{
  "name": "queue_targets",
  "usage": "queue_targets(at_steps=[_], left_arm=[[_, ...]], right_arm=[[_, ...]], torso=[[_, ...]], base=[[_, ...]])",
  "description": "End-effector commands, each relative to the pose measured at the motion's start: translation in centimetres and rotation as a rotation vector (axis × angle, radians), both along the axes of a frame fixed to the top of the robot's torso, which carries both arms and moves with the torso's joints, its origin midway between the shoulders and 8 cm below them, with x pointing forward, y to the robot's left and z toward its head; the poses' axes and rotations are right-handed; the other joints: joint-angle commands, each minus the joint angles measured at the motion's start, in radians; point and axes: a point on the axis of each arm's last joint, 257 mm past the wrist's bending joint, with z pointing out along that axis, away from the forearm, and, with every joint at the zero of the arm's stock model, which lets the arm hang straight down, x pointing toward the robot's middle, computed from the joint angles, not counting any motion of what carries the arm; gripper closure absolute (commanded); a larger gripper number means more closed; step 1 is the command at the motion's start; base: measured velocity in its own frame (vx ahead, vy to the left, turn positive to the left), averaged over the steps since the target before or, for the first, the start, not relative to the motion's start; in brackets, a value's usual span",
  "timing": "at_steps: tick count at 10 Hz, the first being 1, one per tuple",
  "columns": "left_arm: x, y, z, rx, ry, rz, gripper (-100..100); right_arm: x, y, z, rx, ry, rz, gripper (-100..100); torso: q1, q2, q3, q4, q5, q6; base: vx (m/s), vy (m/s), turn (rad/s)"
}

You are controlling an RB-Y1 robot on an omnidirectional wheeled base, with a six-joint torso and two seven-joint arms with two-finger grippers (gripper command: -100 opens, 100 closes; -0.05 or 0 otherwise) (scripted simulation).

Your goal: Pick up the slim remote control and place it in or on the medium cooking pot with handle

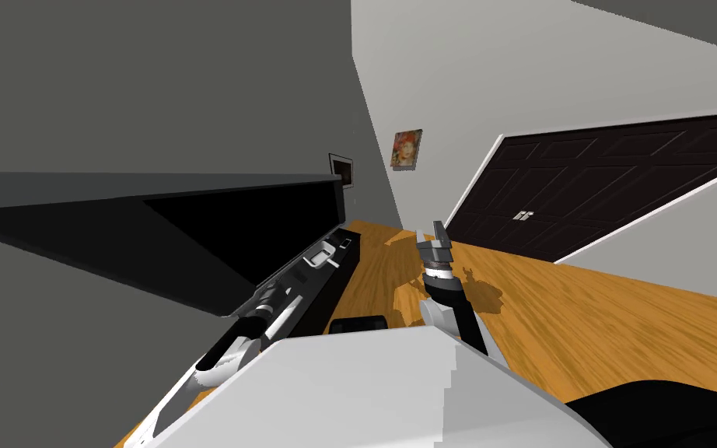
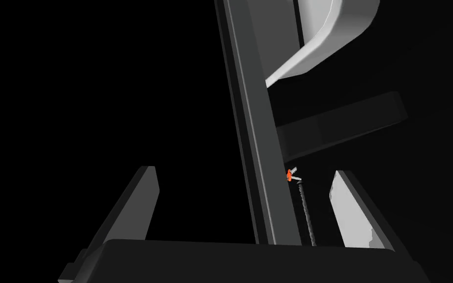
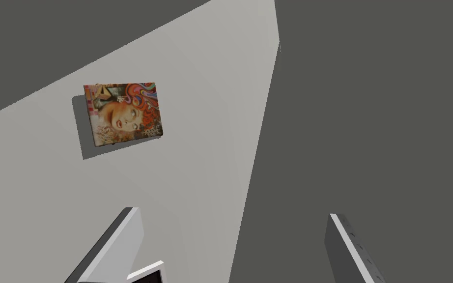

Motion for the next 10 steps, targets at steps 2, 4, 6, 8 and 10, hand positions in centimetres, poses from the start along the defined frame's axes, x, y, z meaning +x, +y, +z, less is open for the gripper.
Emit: queue_targets(at_steps=[2, 4, 6, 8, 10], left_arm=[[-2.3, 2.4, -3.8, -0.063, 0.116, 0.053, -100], [-4.2, 4.0, -6.4, -0.104, 0.19, 0.096, -100], [-6.0, 5.1, -8.5, -0.145, 0.259, 0.133, -100], [-7.8, 6.1, -10.3, -0.189, 0.32, 0.173, -100], [-10.5, 7.7, -12.7, -0.23, 0.397, 0.231, -100]], right_arm=[[0.0, 0.0, 0.0, 0.0, 0.0, 0.0, 0], [0.0, 0.0, 0.0, 0.0, 0.0, 0.0, 0], [0.0, 0.0, 0.0, 0.0, 0.0, 0.0, 0], [0.0, 0.0, 0.0, 0.0, 0.0, 0.0, 0], [0.0, 0.0, 0.0, 0.0, 0.0, 0.0, 0]], torso=[[0.0, 0.001, 0.001, 0.0, 0.0, 0.0], [0.002, 0.001, 0.0, 0.0, 0.0, 0.0], [0.001, 0.002, 0.001, 0.0, 0.0, 0.0], [0.002, 0.002, 0.001, 0.0, 0.0, 0.0], [0.002, 0.002, 0.001, 0.0, 0.0, -0.001]], base=[[0.105, -0.069, -0.094], [0.117, -0.046, -0.089], [0.099, -0.051, -0.105], [0.099, -0.042, -0.096], [0.095, -0.037, -0.094]])
